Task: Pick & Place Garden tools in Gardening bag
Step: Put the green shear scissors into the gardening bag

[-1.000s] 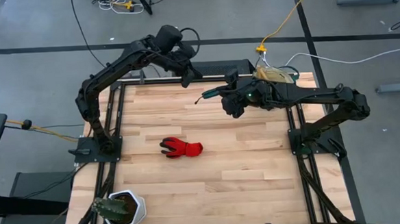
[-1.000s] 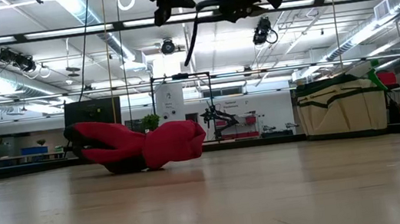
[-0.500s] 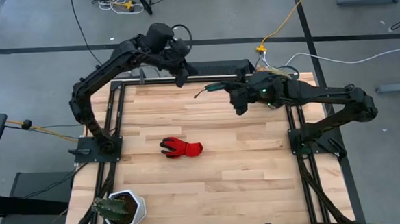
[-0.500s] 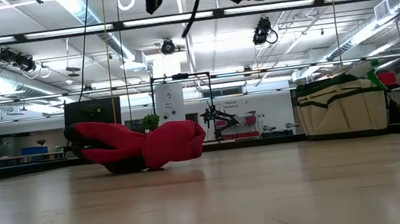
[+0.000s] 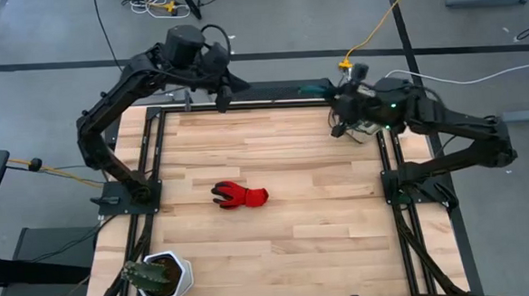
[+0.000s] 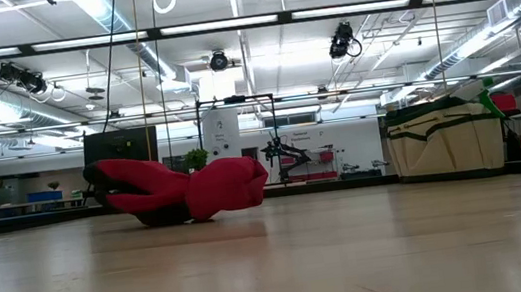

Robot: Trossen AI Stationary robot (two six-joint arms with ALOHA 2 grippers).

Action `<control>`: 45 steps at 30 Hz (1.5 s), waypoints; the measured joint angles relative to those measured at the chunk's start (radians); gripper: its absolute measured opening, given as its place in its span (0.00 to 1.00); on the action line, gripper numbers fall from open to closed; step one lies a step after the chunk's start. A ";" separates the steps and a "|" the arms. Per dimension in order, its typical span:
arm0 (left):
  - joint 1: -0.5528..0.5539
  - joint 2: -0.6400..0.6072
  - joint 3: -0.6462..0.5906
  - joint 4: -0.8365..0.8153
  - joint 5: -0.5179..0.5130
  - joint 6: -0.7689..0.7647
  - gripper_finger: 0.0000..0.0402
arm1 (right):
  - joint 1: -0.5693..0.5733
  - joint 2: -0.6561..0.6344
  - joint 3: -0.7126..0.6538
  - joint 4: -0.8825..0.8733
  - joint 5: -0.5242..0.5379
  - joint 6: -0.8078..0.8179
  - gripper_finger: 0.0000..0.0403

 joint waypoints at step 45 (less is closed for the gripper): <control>-0.003 -0.015 0.000 -0.001 0.000 -0.001 0.00 | -0.015 -0.178 0.000 -0.047 -0.157 0.417 0.13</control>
